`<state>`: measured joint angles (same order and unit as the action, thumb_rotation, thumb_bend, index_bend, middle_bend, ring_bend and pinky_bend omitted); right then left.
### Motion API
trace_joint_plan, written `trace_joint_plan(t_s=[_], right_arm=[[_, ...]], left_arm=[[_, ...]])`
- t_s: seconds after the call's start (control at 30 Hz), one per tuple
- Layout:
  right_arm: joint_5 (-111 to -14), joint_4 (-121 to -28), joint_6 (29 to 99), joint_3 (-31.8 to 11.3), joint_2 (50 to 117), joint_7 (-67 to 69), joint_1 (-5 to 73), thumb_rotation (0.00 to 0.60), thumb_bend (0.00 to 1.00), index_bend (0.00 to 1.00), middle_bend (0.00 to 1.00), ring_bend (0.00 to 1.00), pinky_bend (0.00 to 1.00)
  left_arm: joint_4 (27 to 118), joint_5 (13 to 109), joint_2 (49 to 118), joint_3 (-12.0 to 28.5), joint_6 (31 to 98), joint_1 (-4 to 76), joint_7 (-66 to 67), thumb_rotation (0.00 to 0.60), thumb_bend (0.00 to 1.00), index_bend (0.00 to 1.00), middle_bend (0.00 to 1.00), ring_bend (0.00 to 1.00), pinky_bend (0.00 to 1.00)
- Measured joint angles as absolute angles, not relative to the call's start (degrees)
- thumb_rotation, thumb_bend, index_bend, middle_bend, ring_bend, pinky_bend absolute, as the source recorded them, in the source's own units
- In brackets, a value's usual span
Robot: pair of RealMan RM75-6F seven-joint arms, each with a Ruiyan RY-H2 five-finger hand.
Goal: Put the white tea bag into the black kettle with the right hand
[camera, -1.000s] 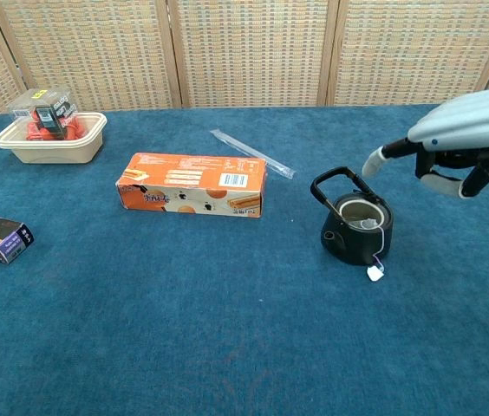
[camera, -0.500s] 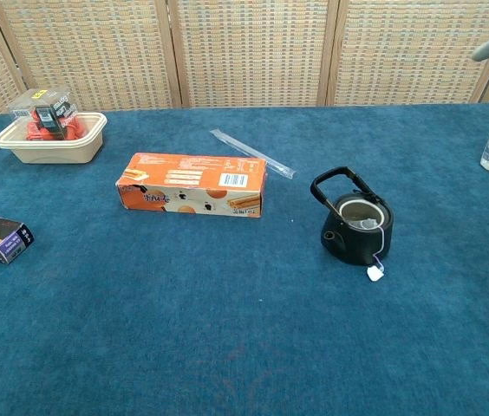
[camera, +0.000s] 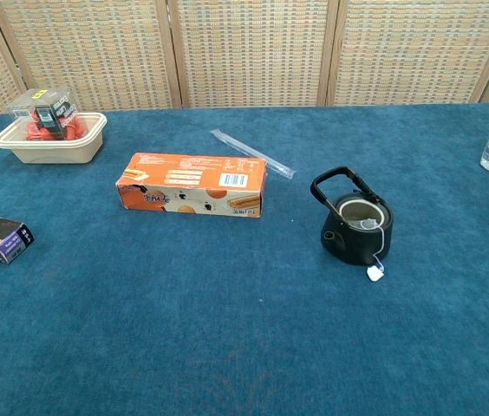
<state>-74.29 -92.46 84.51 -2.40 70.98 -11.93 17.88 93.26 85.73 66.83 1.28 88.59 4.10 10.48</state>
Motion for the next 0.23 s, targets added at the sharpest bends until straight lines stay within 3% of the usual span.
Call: trace_joint_plan(t_s=[0.23], right_arm=[[-75.8,-90.1,88.3,-1.1,73.6,-12.4,13.8,0.488,0.51,0.00,0.08,0.01,0.24]], left_arm=[[93.3,87.6,67.9,-0.6,87.4,3.8,10.8,0.600,0.37,0.01,0.00,0.00,0.00]])
